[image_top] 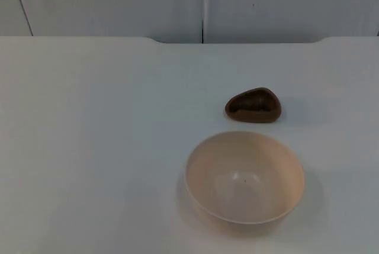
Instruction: Pick up the bowl with the left hand and pour the coffee beans from the cup into the bowl with the right hand.
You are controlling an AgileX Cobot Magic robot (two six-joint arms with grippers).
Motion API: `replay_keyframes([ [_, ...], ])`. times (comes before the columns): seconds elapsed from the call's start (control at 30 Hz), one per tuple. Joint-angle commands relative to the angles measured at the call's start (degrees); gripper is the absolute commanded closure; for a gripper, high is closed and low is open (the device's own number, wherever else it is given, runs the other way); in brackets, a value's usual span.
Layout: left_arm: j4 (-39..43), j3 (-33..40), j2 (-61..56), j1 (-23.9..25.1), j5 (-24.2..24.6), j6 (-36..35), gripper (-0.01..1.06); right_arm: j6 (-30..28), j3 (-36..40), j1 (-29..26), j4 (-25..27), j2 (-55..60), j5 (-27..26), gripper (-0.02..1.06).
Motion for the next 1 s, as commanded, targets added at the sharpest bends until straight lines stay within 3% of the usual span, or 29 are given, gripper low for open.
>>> replay_keyframes([
  [0.0, -0.69, -0.83, 0.41, 0.22, -2.11, -0.02, 0.0, 0.14, 0.1, -0.28, 0.04, -0.2, -0.33, -0.01],
  [0.53, -1.66, -6.39, 8.75, 0.22, -12.03, -0.02, 0.0, 0.14, 0.1, -0.28, 0.04, -0.2, -0.33, -0.01],
  [0.97, -6.76, -10.99, 15.44, 0.22, -13.0, -0.02, 0.0, 0.14, 0.1, -0.28, 0.04, -0.2, -0.33, -0.01],
])
